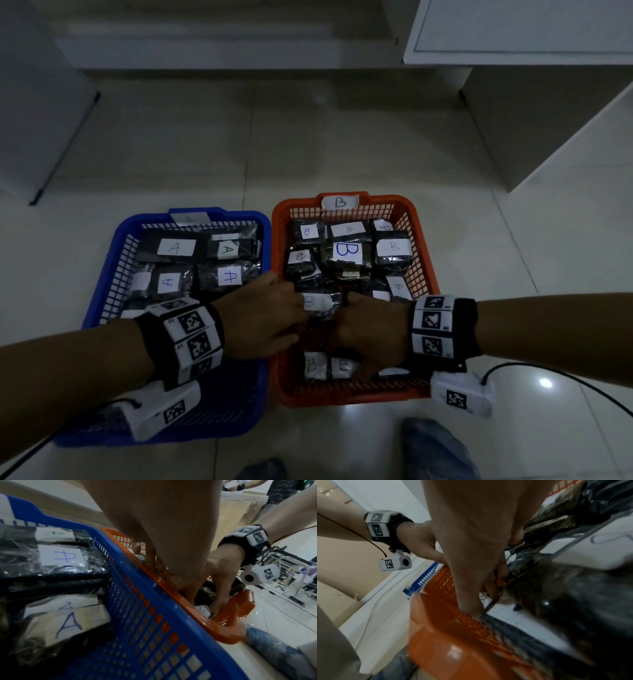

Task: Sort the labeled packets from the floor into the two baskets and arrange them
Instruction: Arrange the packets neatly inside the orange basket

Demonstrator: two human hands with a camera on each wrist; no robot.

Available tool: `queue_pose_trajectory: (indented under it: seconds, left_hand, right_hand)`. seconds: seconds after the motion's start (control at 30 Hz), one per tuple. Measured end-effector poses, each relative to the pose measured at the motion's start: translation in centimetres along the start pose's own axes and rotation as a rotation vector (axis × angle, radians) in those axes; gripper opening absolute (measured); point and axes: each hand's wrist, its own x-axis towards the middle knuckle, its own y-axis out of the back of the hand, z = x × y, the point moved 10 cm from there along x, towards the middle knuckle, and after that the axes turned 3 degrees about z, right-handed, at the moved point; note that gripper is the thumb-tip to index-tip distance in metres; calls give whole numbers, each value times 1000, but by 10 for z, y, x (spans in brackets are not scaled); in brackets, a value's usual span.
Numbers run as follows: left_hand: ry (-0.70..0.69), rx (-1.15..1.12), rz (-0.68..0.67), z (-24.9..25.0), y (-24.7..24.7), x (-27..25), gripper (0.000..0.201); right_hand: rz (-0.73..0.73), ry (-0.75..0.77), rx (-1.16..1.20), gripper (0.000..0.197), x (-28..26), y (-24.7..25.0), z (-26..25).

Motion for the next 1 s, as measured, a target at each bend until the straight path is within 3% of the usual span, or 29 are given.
queue_pose_trajectory:
  seconds: [0.17,0.27,0.37,0.47,0.53,0.73,0.87,1.0]
  left_hand:
    - [154,28,146,-28,17,0,54]
    - [239,48,33,-41,11,3,74]
    - [236,84,-23,-41,4,4,79]
    - [214,126,7,-40,1,3,74]
    - [215,131,16,-41,-1,3,72]
    - [223,129,17,-40,-2,2,72]
    - [220,105,26,-39,-2,1,70]
    - [217,52,-5,-41,-3,0,66]
  right_hand:
    - [68,-9,128,45,-1,11,-6]
    - [60,-183,606,48,-6,14,15]
    - [257,-332,876,45,-18,46,55]
    - [528,-430,739,34,-28,91,105]
    - [613,-459,585,29,-22,111,127]
    - [509,-362,307,23,34,114,126]
    - [516,-353,294,12,43,104,130]
    - [546,-349,318,19,39,100,134]
